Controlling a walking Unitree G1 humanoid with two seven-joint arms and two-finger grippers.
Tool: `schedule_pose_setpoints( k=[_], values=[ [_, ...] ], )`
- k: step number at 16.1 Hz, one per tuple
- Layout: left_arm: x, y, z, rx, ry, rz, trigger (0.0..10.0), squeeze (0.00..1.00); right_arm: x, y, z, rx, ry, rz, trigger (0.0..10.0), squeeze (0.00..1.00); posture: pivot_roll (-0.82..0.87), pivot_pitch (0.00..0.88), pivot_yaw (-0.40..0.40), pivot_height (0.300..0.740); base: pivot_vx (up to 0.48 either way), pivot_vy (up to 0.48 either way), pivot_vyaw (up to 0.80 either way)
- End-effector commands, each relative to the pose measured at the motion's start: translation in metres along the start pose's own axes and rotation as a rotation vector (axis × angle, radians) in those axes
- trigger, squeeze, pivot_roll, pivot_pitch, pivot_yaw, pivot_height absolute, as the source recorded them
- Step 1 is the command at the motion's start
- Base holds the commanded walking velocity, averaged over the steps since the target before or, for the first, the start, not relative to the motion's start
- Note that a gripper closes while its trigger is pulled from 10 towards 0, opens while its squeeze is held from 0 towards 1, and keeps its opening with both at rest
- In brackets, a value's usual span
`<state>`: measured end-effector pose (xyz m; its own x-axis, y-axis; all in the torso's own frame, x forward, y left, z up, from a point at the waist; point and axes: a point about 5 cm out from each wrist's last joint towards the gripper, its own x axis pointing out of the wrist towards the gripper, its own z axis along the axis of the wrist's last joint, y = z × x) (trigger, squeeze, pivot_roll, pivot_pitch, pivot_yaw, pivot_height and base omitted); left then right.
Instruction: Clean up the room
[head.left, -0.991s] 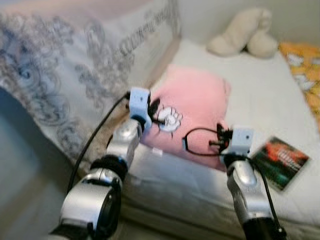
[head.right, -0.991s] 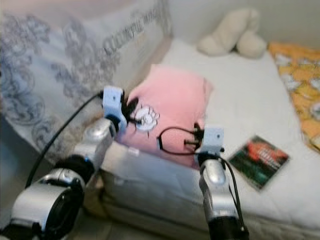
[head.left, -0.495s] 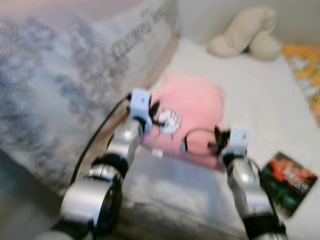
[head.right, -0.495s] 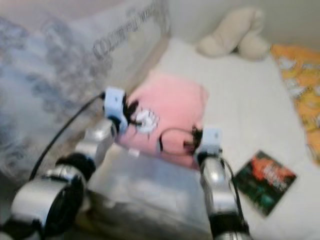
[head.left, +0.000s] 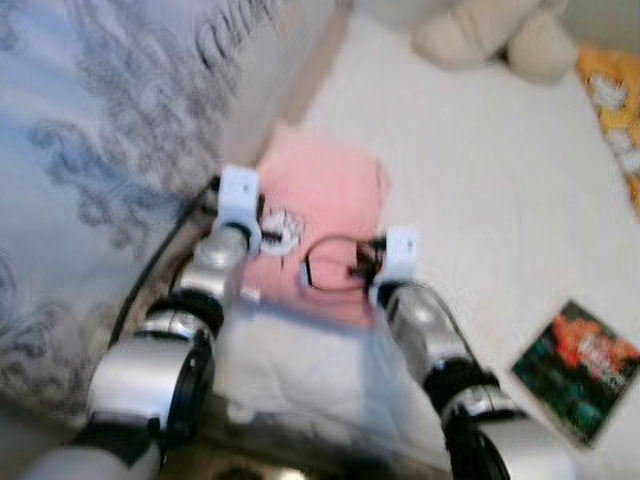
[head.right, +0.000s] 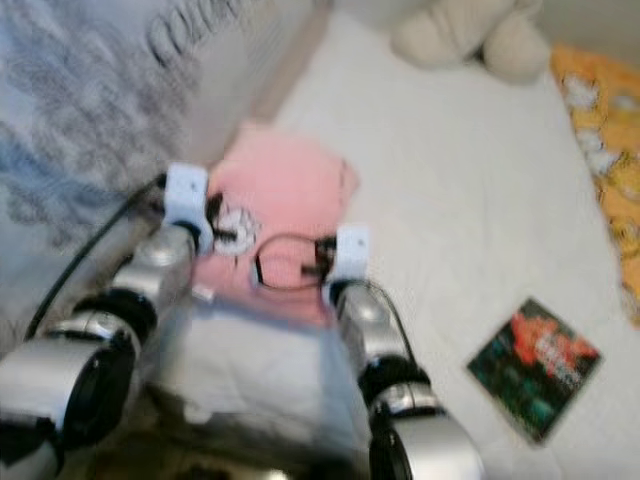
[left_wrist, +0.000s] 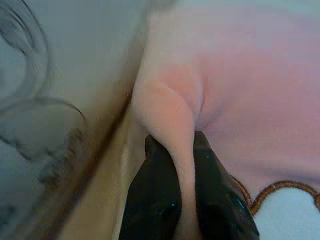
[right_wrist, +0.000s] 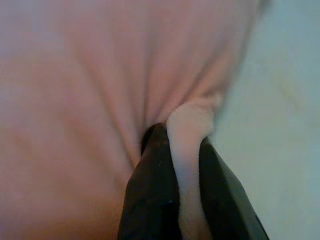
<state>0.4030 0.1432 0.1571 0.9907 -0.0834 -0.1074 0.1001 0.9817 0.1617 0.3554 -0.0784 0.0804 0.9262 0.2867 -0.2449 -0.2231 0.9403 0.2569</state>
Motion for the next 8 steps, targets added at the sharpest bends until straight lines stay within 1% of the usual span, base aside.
schedule_pose_setpoints(
  k=[1,3,5,6,7,8],
  values=[
    [-0.002,0.019,-0.001,0.036,0.000,0.069,10.0,0.00,-0.004,-0.001,-0.018,0.005,0.066,0.014,10.0,0.00,0.14,0.301,-0.111,0.740,0.000,0.000,0.00],
    [-0.001,0.026,0.006,0.032,-0.028,0.088,10.0,0.00,-0.005,-0.003,-0.020,-0.005,0.071,0.013,10.0,0.00,0.14,0.302,-0.113,0.740,0.000,0.000,0.00],
    [-0.003,0.042,0.013,0.054,-0.070,0.149,10.0,0.00,-0.003,0.001,-0.017,0.010,0.051,0.029,10.0,0.00,0.14,0.297,-0.115,0.740,0.000,0.000,0.00],
    [-0.003,0.044,0.015,0.056,-0.074,0.143,10.0,0.00,-0.003,0.002,-0.018,0.006,0.051,0.036,10.0,0.00,0.14,0.298,-0.117,0.740,0.000,0.000,0.00],
    [-0.002,0.040,0.014,0.059,-0.074,0.115,10.0,0.00,-0.004,-0.001,-0.020,-0.009,0.055,0.028,10.0,0.55,0.14,0.300,-0.120,0.740,0.000,0.000,0.00],
    [-0.002,0.038,0.013,0.056,-0.067,0.111,10.0,0.86,-0.006,-0.005,-0.022,-0.026,0.065,0.020,10.0,1.00,0.14,0.300,-0.121,0.740,0.000,0.000,0.00]
  ],
)
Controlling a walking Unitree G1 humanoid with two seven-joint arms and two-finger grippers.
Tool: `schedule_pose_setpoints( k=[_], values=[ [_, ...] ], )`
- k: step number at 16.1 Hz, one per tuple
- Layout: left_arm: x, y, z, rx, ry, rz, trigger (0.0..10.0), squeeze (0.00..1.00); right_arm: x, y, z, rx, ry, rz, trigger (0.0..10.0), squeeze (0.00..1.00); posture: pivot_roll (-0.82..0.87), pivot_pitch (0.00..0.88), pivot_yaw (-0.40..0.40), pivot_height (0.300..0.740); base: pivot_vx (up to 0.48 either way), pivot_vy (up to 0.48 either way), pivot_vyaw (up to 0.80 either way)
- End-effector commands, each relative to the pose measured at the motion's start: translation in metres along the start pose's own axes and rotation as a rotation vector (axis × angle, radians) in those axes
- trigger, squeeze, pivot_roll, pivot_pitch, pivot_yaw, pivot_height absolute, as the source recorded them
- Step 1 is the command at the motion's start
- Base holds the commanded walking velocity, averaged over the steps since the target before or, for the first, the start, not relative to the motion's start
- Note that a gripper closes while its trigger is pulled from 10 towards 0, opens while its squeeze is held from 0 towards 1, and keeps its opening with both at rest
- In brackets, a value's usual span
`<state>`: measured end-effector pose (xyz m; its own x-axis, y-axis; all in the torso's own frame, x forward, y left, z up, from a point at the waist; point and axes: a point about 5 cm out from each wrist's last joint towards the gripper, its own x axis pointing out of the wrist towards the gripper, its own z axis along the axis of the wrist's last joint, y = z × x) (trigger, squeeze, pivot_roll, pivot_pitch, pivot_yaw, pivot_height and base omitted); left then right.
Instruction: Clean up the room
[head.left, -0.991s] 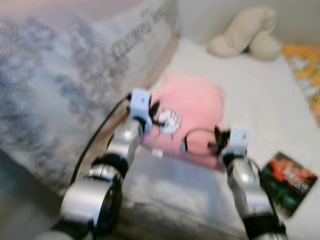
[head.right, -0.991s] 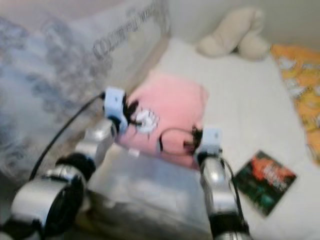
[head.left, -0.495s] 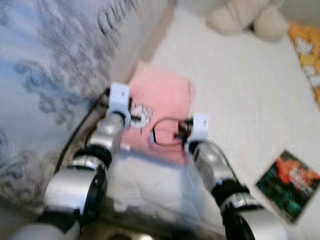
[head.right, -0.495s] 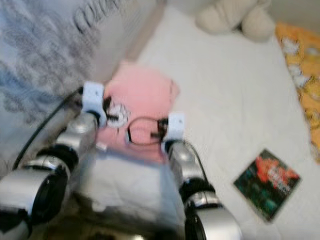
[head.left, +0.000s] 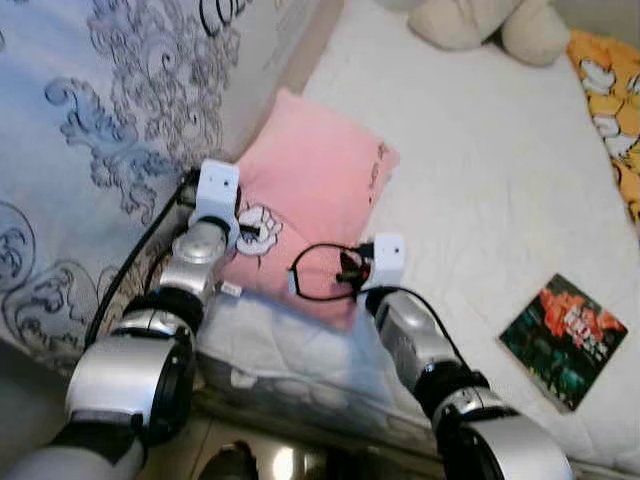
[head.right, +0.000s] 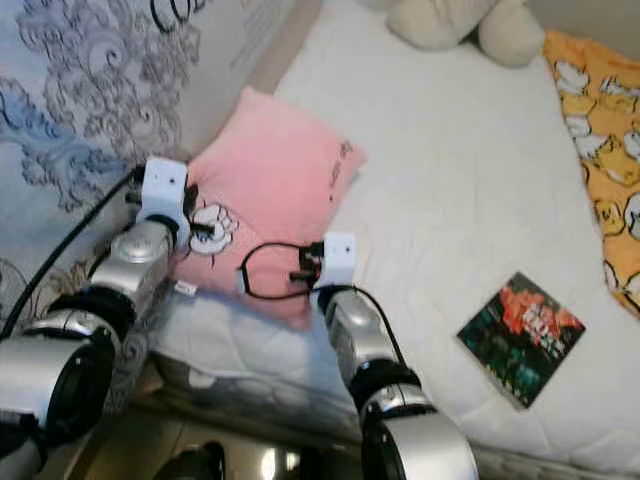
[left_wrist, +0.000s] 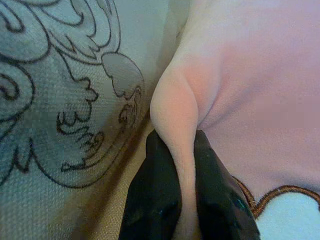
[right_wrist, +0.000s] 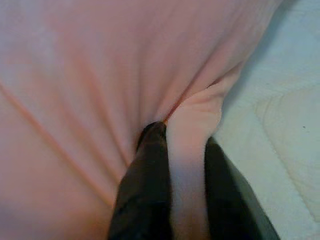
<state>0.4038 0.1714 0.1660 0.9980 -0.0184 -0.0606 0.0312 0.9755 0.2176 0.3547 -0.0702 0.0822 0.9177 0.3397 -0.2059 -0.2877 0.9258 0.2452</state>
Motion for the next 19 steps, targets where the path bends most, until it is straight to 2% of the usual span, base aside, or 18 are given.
schedule_pose_setpoints(
  k=[1,4,7,10,12,14,15,16,18,19],
  values=[
    [0.001,0.005,0.007,-0.032,-0.022,0.025,10.0,1.00,-0.010,-0.018,-0.023,-0.014,0.096,-0.056,10.0,1.00,0.14,0.299,-0.121,0.740,0.000,0.000,0.00],
    [0.003,-0.008,0.010,-0.133,-0.019,0.001,10.0,1.00,-0.011,-0.029,-0.013,-0.114,0.064,-0.074,10.0,1.00,0.13,0.286,-0.115,0.740,0.000,0.000,0.00],
    [0.003,-0.005,0.012,-0.104,-0.037,0.017,10.0,1.00,-0.013,-0.039,-0.008,-0.066,0.034,-0.098,10.0,1.00,0.12,0.259,-0.096,0.740,0.000,0.000,0.00],
    [-0.003,0.000,0.008,-0.083,-0.080,-0.001,10.0,1.00,-0.023,-0.051,-0.008,-0.080,-0.027,-0.105,10.0,1.00,0.14,0.197,-0.080,0.740,0.000,0.000,0.00],
    [-0.010,0.010,0.004,-0.035,-0.112,-0.007,10.0,1.00,-0.035,-0.060,-0.004,-0.122,-0.110,-0.140,10.0,1.00,0.16,0.138,-0.071,0.740,0.000,0.000,0.00],
    [-0.019,0.010,-0.001,-0.010,-0.132,-0.048,10.0,1.00,-0.050,-0.065,0.005,-0.154,-0.216,-0.184,10.0,1.00,0.18,0.087,-0.062,0.740,0.000,0.000,0.00],
    [-0.027,-0.002,-0.012,-0.041,-0.144,-0.093,10.0,1.00,-0.067,-0.075,0.009,-0.115,-0.284,-0.281,10.0,1.00,0.20,0.045,-0.055,0.740,0.000,0.000,0.00],
    [-0.033,-0.017,-0.023,-0.098,-0.123,-0.129,10.0,1.00,-0.080,-0.080,0.008,-0.116,-0.326,-0.326,10.0,1.00,0.21,0.000,-0.045,0.740,0.000,0.000,0.00],
    [-0.047,-0.041,-0.017,-0.127,-0.217,-0.203,10.0,1.00,-0.102,-0.082,0.004,-0.144,-0.370,-0.369,10.0,1.00,0.22,0.000,-0.040,0.740,0.000,0.000,0.00],
    [-0.054,-0.046,-0.016,-0.130,-0.247,-0.220,10.0,1.00,-0.110,-0.082,0.002,-0.163,-0.376,-0.381,10.0,1.00,0.22,0.000,-0.036,0.740,0.000,0.000,0.00]
  ],
)
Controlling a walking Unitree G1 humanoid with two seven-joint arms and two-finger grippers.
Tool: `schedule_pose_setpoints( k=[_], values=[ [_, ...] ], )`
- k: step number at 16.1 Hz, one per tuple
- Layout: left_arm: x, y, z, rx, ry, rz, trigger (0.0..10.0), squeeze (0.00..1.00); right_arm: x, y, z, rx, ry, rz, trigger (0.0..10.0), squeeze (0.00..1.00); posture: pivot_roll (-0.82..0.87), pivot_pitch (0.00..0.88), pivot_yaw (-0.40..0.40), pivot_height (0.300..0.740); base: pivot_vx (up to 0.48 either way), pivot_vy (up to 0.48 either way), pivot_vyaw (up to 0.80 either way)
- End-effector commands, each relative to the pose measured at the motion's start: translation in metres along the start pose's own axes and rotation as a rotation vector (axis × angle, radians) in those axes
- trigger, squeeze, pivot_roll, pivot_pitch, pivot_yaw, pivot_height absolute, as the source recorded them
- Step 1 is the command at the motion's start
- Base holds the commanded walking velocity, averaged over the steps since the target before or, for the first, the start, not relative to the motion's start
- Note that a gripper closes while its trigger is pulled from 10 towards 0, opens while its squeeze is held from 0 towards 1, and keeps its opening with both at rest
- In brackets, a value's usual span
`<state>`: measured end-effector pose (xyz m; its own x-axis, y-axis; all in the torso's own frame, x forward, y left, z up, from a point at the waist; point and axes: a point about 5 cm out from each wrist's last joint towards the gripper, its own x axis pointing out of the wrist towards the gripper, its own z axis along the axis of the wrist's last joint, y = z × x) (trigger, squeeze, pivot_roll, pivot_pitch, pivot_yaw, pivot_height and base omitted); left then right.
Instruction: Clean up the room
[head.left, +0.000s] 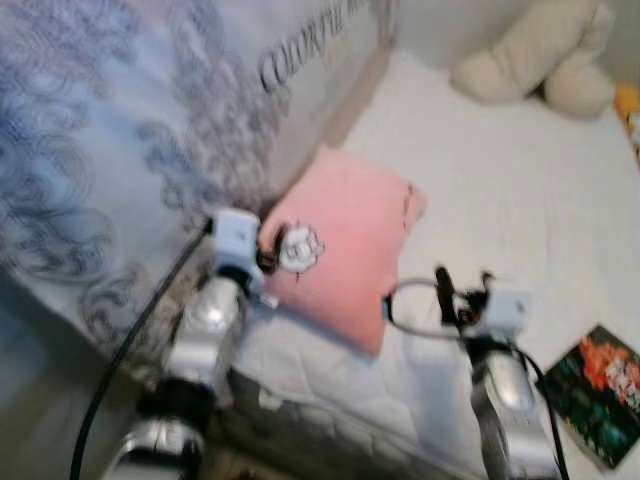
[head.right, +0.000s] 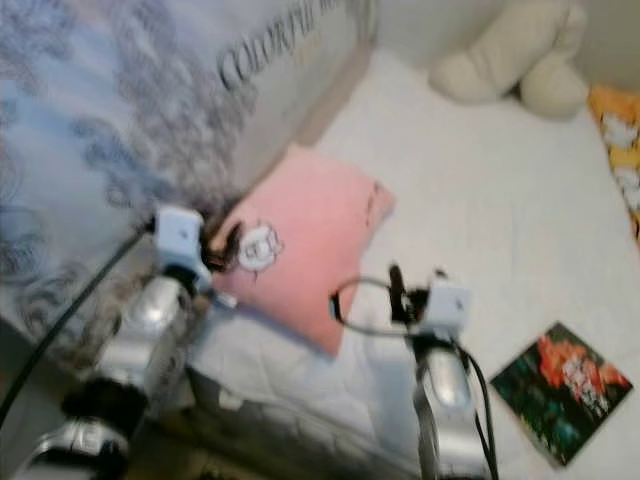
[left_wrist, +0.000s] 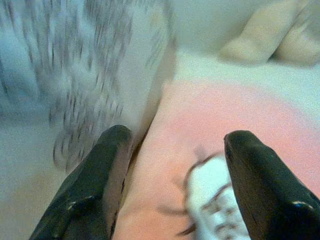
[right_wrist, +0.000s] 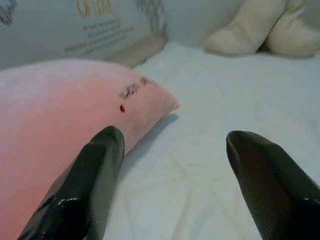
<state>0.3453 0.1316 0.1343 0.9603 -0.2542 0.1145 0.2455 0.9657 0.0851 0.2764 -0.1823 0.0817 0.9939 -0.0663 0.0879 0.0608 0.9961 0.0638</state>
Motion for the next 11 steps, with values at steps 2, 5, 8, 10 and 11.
schedule_pose_setpoints(
  k=[2,5,8,10,11],
  values=[
    [-0.018,-0.015,0.014,-0.102,-0.133,-0.060,10.0,0.00,-0.024,-0.017,-0.006,-0.088,0.034,-0.062,10.0,1.00,0.22,0.000,-0.035,0.740,0.000,0.000,0.00],
    [-0.020,-0.023,-0.014,-0.170,-0.025,-0.022,10.0,0.00,-0.018,-0.014,-0.018,-0.042,0.125,-0.110,10.0,0.00,0.20,0.000,-0.029,0.740,0.307,-0.365,0.00],
    [-0.019,-0.032,-0.028,-0.154,0.045,-0.049,10.0,0.00,-0.004,-0.014,-0.015,-0.048,0.129,-0.116,10.0,0.00,0.18,0.000,-0.042,0.740,0.289,-0.379,0.00],
    [-0.021,-0.035,-0.031,-0.115,0.051,-0.088,10.0,0.00,-0.002,-0.010,-0.009,-0.065,0.091,-0.086,10.0,0.00,0.18,0.000,-0.036,0.740,0.285,-0.382,0.00],
    [-0.021,-0.036,-0.031,-0.111,0.048,-0.103,10.0,0.00,-0.001,-0.009,-0.008,-0.074,0.094,-0.076,10.0,0.00,0.18,0.000,-0.033,0.740,0.289,-0.382,0.00]
  ],
)
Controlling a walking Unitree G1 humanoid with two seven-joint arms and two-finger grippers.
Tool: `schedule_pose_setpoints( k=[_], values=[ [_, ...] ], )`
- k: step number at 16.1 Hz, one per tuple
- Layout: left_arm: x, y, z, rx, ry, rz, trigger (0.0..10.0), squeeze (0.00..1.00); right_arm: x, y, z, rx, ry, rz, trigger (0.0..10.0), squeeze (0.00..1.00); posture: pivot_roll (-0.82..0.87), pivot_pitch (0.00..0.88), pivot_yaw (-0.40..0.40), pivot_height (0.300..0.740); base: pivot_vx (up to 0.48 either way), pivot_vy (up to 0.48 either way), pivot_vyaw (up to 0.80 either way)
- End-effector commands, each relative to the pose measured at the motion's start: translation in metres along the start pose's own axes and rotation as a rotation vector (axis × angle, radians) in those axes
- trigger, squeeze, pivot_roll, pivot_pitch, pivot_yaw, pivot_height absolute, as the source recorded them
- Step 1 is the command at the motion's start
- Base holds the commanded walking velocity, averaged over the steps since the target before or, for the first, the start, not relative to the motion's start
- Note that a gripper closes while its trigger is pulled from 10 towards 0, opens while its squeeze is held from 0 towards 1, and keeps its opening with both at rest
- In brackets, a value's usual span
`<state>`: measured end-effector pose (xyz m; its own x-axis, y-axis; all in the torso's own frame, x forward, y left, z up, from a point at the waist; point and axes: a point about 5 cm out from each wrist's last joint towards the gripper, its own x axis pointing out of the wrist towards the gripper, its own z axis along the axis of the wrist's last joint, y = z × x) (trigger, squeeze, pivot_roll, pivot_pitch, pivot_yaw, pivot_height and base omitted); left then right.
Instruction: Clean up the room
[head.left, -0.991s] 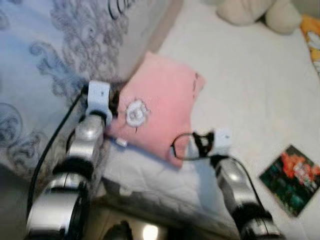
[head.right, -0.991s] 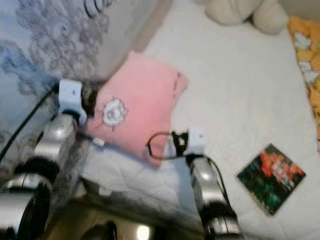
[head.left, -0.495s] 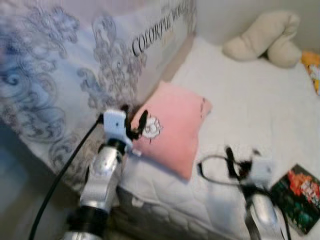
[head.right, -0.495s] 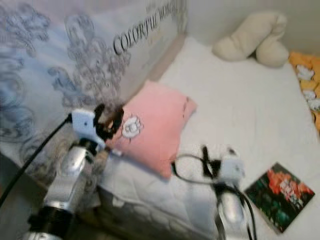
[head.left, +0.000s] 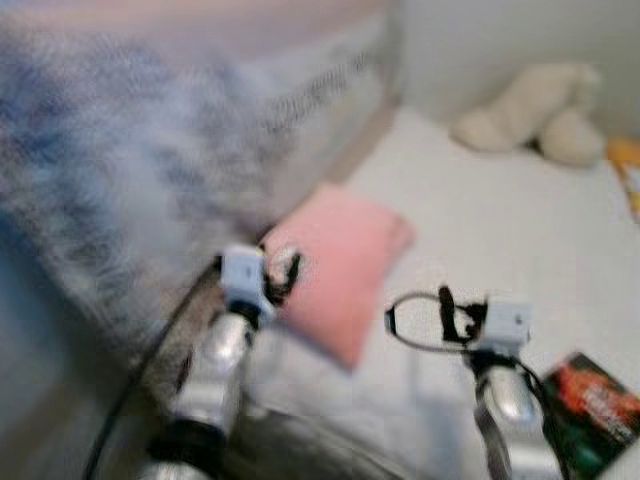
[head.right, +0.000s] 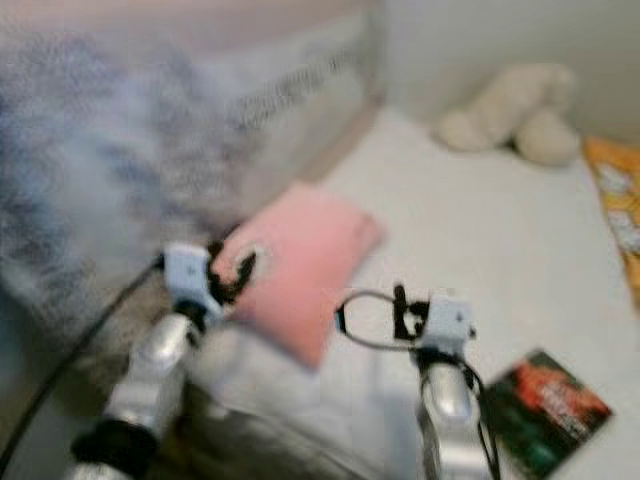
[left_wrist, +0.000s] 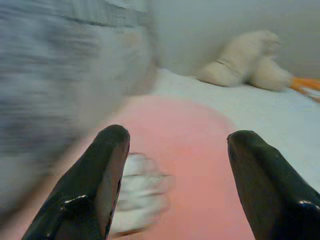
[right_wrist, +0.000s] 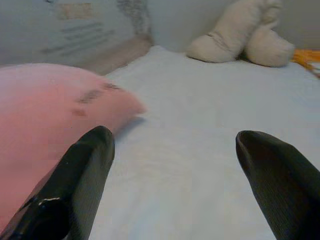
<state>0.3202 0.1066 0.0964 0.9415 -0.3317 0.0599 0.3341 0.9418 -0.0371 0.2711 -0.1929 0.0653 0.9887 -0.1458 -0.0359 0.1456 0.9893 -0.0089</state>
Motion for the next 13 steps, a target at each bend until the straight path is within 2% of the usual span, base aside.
schedule_pose_setpoints(
  k=[1,4,6,7,10,13],
  values=[
    [0.002,-0.002,0.001,0.035,-0.006,-0.037,10.0,0.00,0.004,0.003,0.006,-0.009,-0.021,0.009,10.0,0.00,0.18,0.000,-0.028,0.740,0.285,-0.382,-0.74],
    [0.005,0.002,0.002,0.039,-0.003,-0.037,10.0,0.00,0.002,0.004,0.002,-0.009,-0.011,0.004,10.0,0.00,0.17,0.000,-0.015,0.740,0.287,-0.380,-0.73],
    [0.007,0.000,0.004,0.057,-0.008,-0.066,10.0,0.00,0.000,0.006,-0.001,-0.010,-0.004,0.014,10.0,0.00,0.17,0.000,-0.003,0.740,0.294,-0.375,-0.72],
    [0.006,-0.003,-0.003,0.056,0.033,-0.069,10.0,0.00,0.001,0.007,-0.001,-0.011,-0.002,0.015,10.0,0.00,0.17,0.000,0.000,0.740,0.000,0.000,-0.69],
    [0.005,-0.001,-0.008,0.075,0.066,-0.068,10.0,0.00,-0.002,0.007,-0.004,-0.008,0.004,0.017,10.0,0.00,0.17,0.000,-0.003,0.740,0.000,0.000,-0.69],
    [0.007,0.010,-0.021,0.077,0.190,-0.112,10.0,0.00,-0.011,0.008,-0.012,-0.019,0.040,0.043,10.0,0.00,0.17,0.000,-0.014,0.740,0.000,0.000,-0.67]
  ],
)
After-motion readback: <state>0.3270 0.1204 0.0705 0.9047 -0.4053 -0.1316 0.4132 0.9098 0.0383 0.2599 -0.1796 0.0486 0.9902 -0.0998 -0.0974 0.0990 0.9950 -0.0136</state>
